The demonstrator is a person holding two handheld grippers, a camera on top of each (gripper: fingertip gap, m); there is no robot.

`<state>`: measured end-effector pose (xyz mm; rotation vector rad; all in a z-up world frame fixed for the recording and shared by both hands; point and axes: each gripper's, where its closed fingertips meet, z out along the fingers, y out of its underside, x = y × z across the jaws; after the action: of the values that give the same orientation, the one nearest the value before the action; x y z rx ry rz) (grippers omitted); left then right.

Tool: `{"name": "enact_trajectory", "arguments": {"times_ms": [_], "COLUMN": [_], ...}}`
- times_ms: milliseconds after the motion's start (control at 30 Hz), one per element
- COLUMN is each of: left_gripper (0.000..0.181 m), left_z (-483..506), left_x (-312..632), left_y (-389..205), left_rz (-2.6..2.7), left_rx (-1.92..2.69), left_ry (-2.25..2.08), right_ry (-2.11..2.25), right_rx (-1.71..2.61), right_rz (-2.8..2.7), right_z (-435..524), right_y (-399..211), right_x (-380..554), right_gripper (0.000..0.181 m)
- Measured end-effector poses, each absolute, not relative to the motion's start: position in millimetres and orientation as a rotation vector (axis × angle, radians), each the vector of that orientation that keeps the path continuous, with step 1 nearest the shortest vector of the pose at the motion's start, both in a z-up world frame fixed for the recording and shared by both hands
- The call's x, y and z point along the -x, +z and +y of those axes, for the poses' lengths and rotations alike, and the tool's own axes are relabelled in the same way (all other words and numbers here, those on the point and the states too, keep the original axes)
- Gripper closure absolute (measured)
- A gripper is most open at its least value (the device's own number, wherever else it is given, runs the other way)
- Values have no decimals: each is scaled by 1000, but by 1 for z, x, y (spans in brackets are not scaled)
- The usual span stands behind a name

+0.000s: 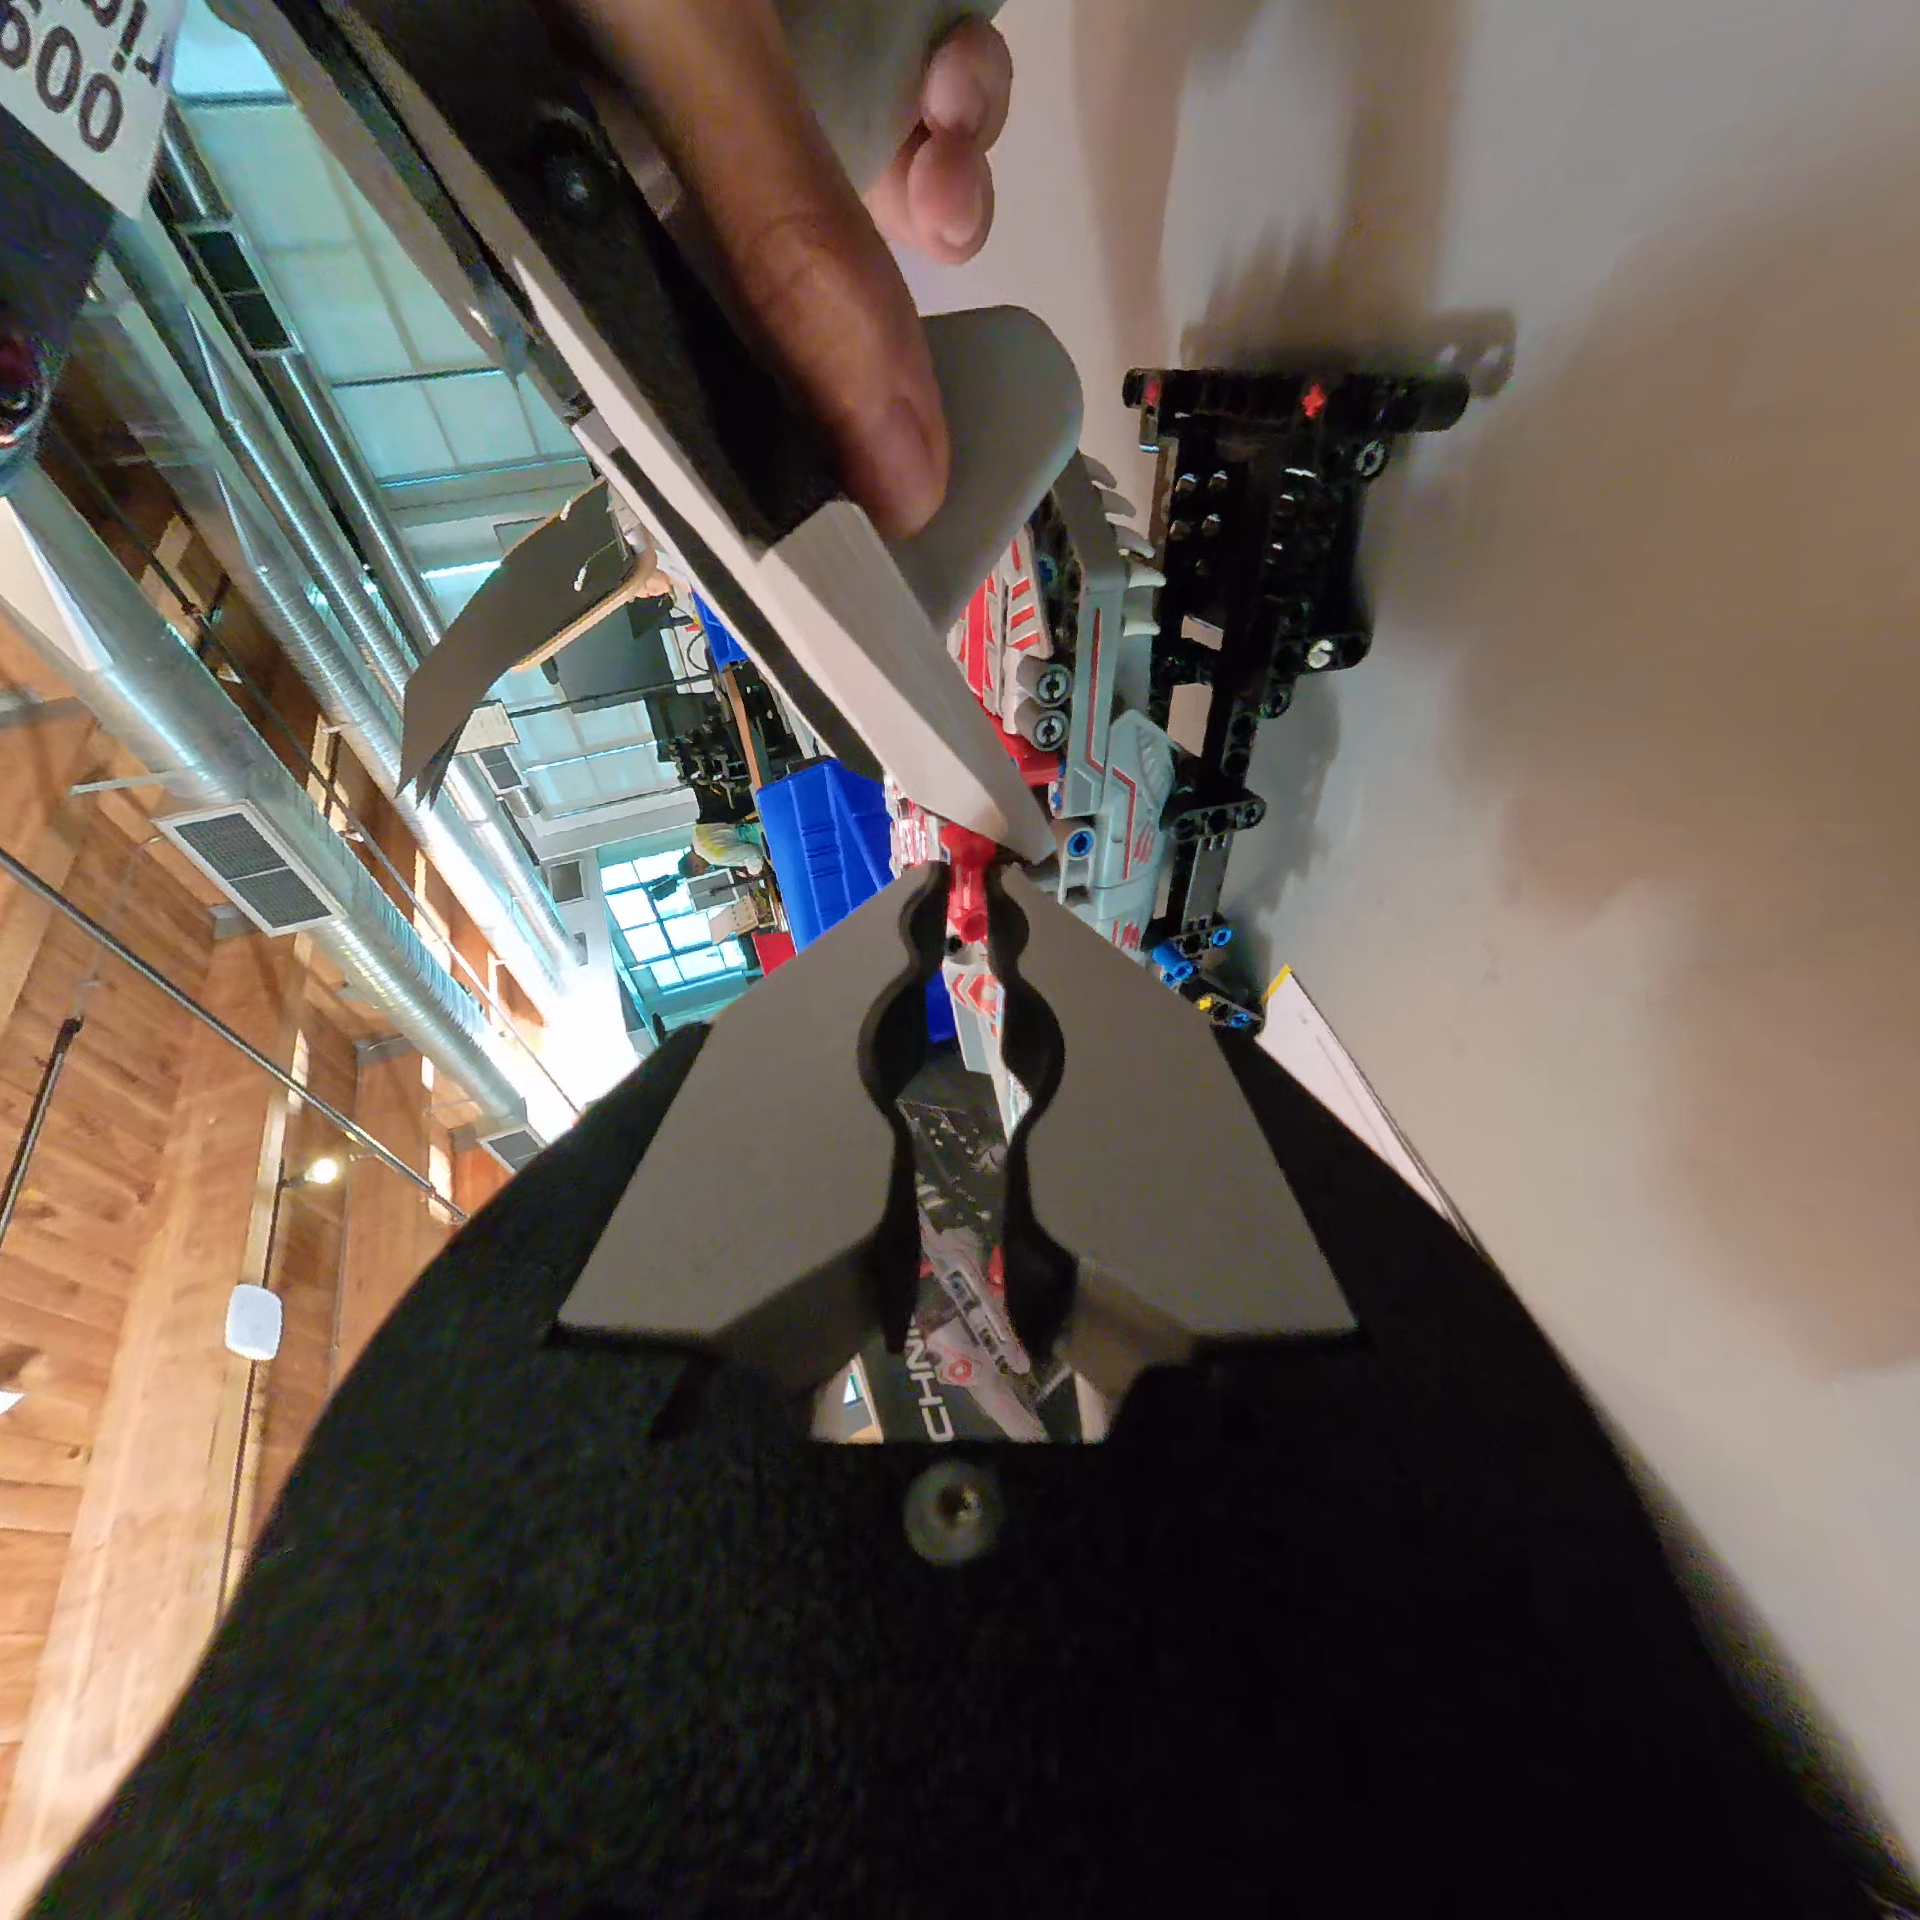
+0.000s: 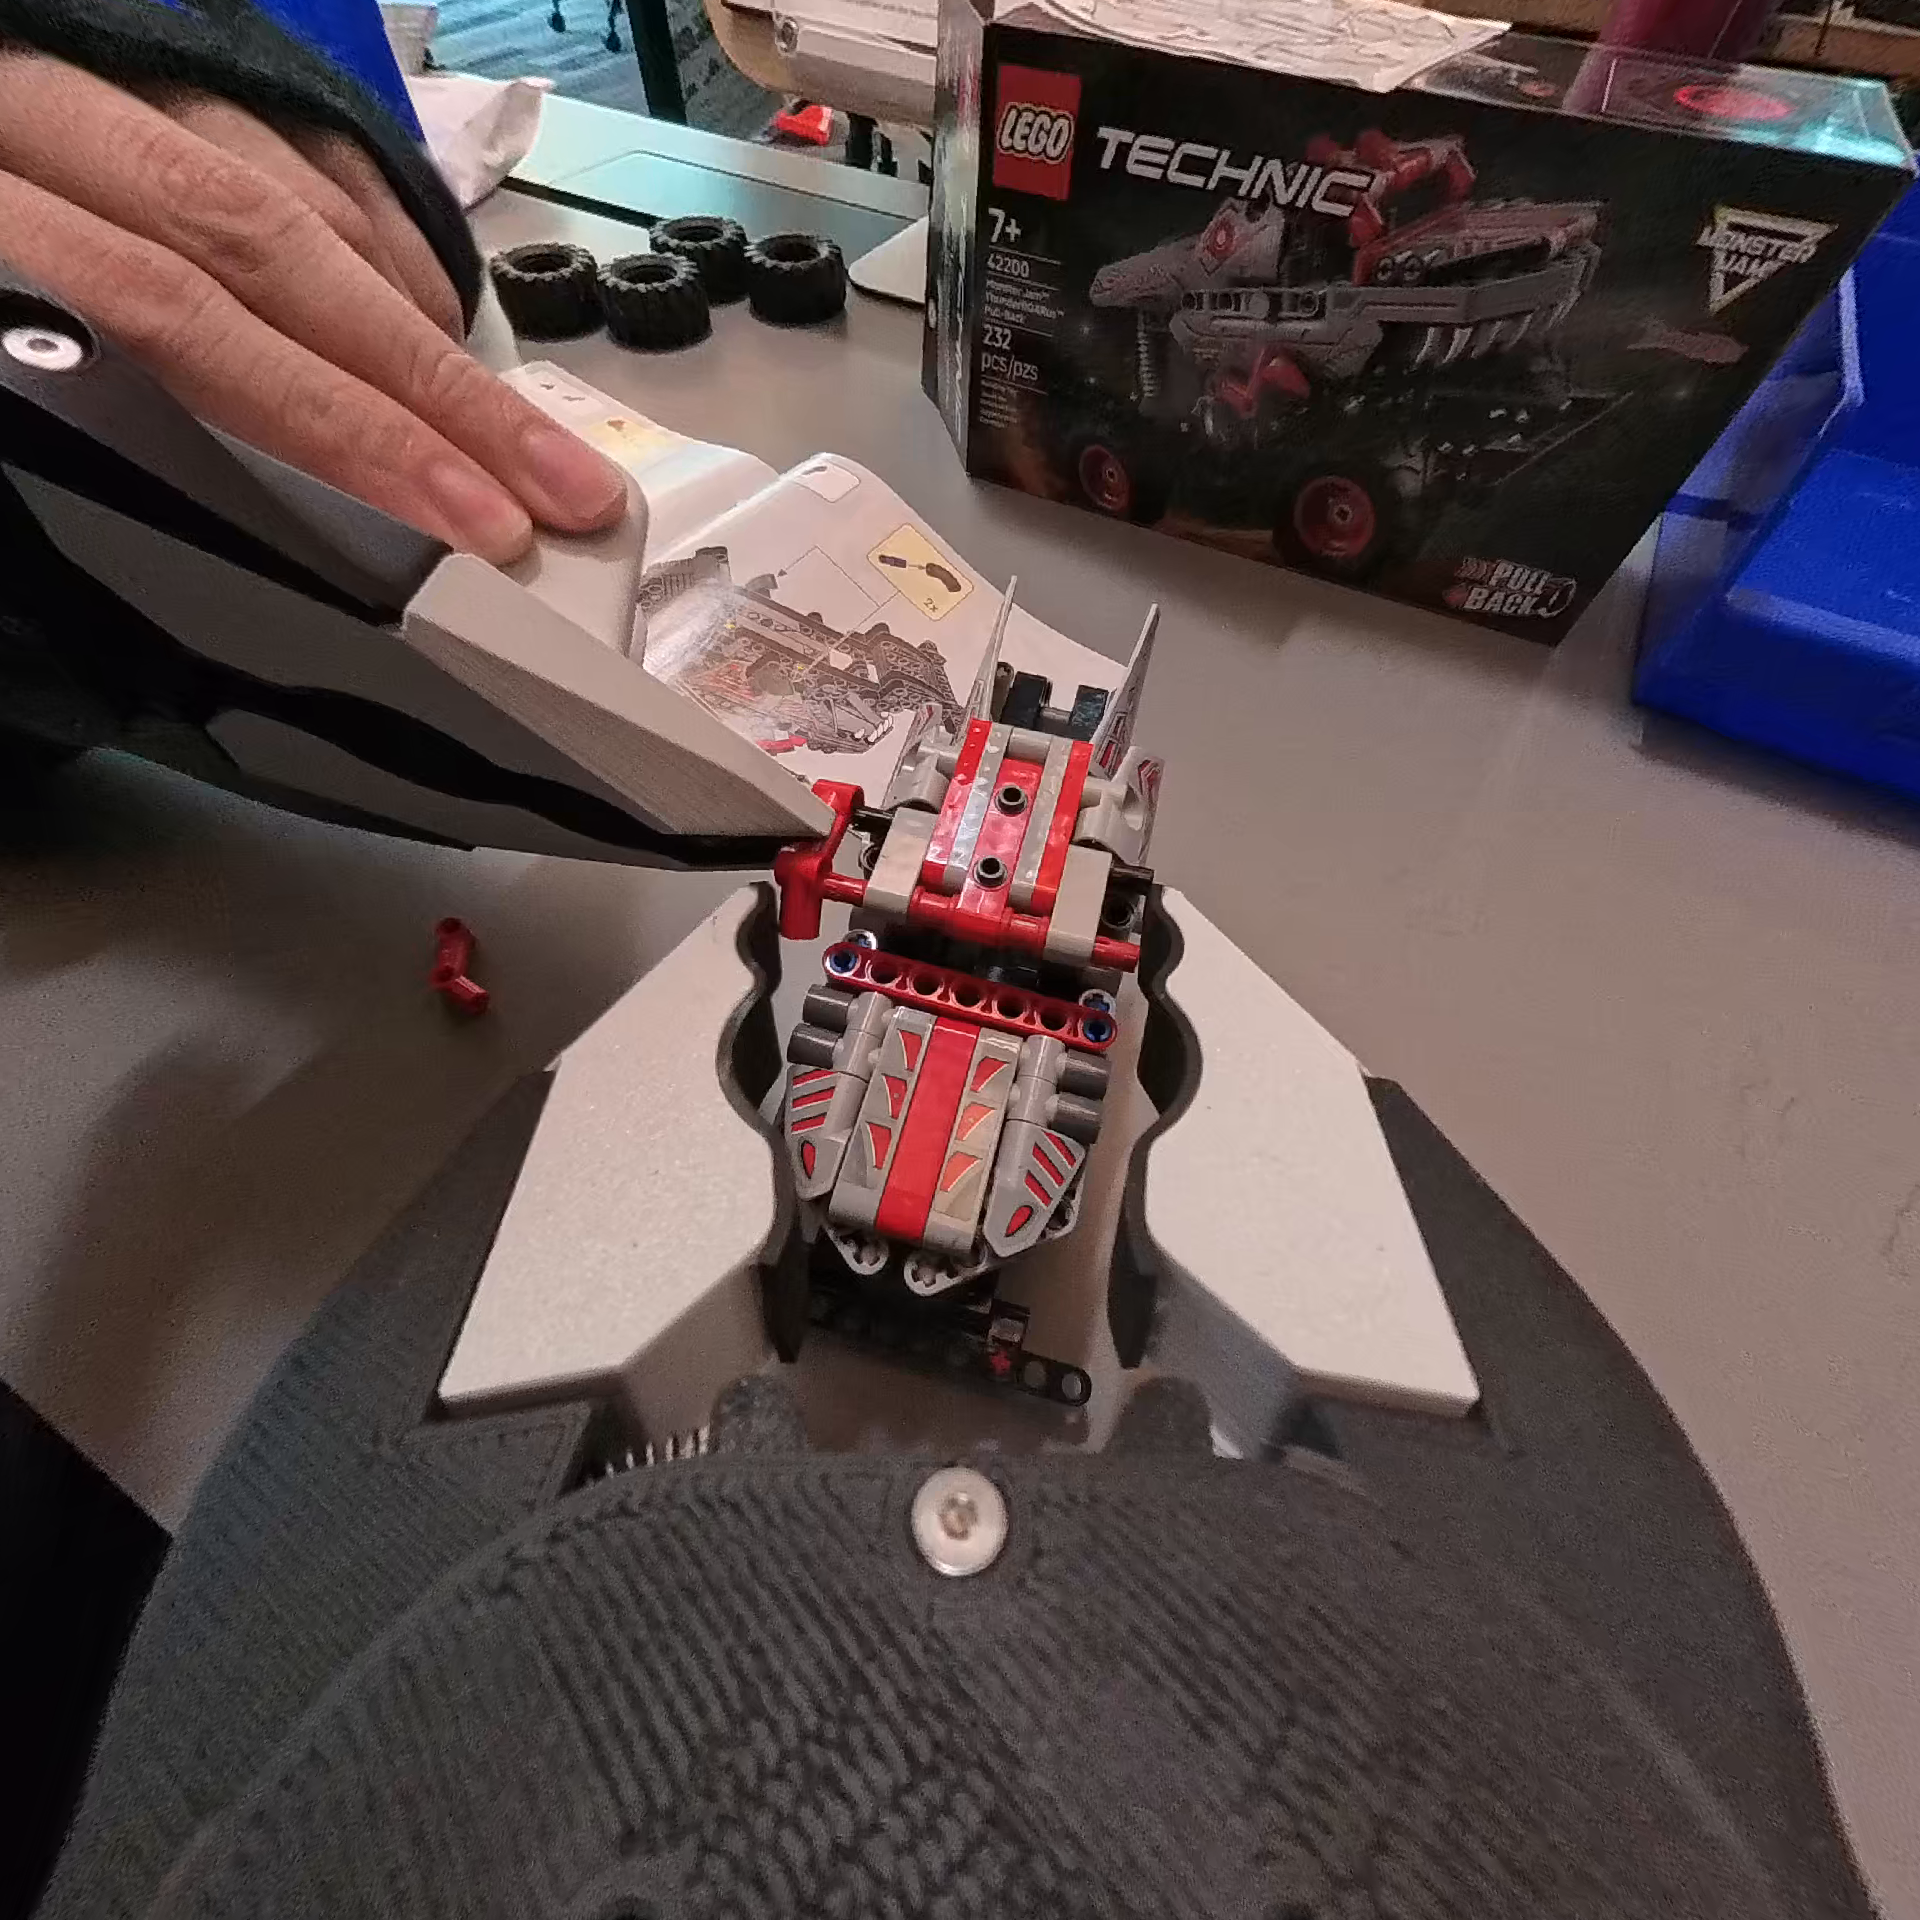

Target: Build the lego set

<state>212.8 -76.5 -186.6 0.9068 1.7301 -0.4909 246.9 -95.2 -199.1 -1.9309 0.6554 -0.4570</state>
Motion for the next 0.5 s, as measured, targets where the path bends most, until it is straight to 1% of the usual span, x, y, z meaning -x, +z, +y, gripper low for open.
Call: {"name": "enact_trajectory", "arguments": {"times_ms": [267, 500], "left_gripper": [178, 178], "left_z": [-77, -77], "left_x": [-213, -212], "left_y": [-188, -188], "left_rz": [1719, 1834], "left_rx": [-943, -843], "left_ry": [-379, -552], "right_ry": [-507, -520], "right_rx": [1958, 1946], "right_rz": [674, 663], "right_z": [-96, -95], "right_y": [-201, -201], "right_x": [-249, -250], "right_gripper": [113, 111]}}
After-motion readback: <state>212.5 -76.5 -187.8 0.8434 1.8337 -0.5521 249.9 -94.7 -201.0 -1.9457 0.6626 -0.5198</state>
